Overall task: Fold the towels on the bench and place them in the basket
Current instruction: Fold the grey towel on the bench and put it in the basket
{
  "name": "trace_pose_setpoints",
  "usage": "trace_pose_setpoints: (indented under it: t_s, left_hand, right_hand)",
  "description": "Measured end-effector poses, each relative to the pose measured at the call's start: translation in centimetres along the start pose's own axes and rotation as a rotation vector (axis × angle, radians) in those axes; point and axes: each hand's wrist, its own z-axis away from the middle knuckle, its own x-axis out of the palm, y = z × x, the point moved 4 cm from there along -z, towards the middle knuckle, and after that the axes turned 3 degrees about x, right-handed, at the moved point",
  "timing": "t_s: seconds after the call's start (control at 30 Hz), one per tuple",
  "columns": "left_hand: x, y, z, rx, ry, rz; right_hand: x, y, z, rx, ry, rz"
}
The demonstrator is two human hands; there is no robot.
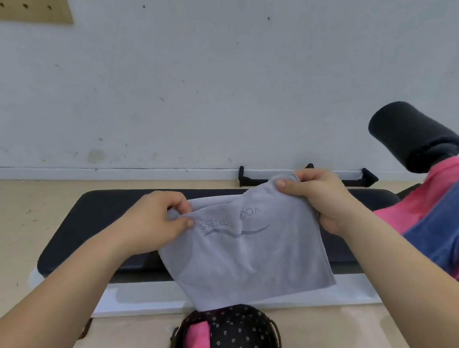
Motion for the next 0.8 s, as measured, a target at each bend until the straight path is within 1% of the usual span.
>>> trace_pose_setpoints:
  t_s: [0.07,0.13,0.27,0.37,0.43,0.5,0.6,0.73,0.8]
  left_hand:
    - [-0.2,2.3,0.7,0.035,0.02,0.014]
    - [-0.1,4.3,1.4,0.064,0.008,0.037]
    - [0.6,6.0,3.1,0.076,-0.026,0.007]
    - [1.3,5.2,4.0,0.076,-0.038,-0.078]
    - [1.6,4.5,4.1,0.097,-0.014,-0.07]
    - [1.1,3.8,3.9,0.112,0.05,-0.031]
    - [0.3,2.7,3.5,0.083,0.122,0.046]
    - [1.2,0.6,2.9,0.039,0.072,0.027]
    - [1.2,-0.5,2.7,0.024,0.082,0.035]
  right_hand:
    - [-1.6,-0.2,1.5,-0.004,0.034,-0.076]
    - [-2.9,-0.3,3.0,-0.061,0.073,-0.175]
    - [-5.1,0.9,4.7,-0.145,0.145,-0.249]
    - [-5.9,1.5,5.3,-0.173,0.147,-0.193]
    - [-6.0,1.6,5.3,-0.205,0.153,-0.15]
    - [-6.2,1.7,5.1,-0.221,0.154,-0.121]
    - [-6.0,1.7,5.0,-0.201,0.11,-0.144]
    - [-5.7,2.5,4.3,-0.119,0.106,-0.094]
    - [-5.4,2.5,4.1,-0.106,0.109,-0.054]
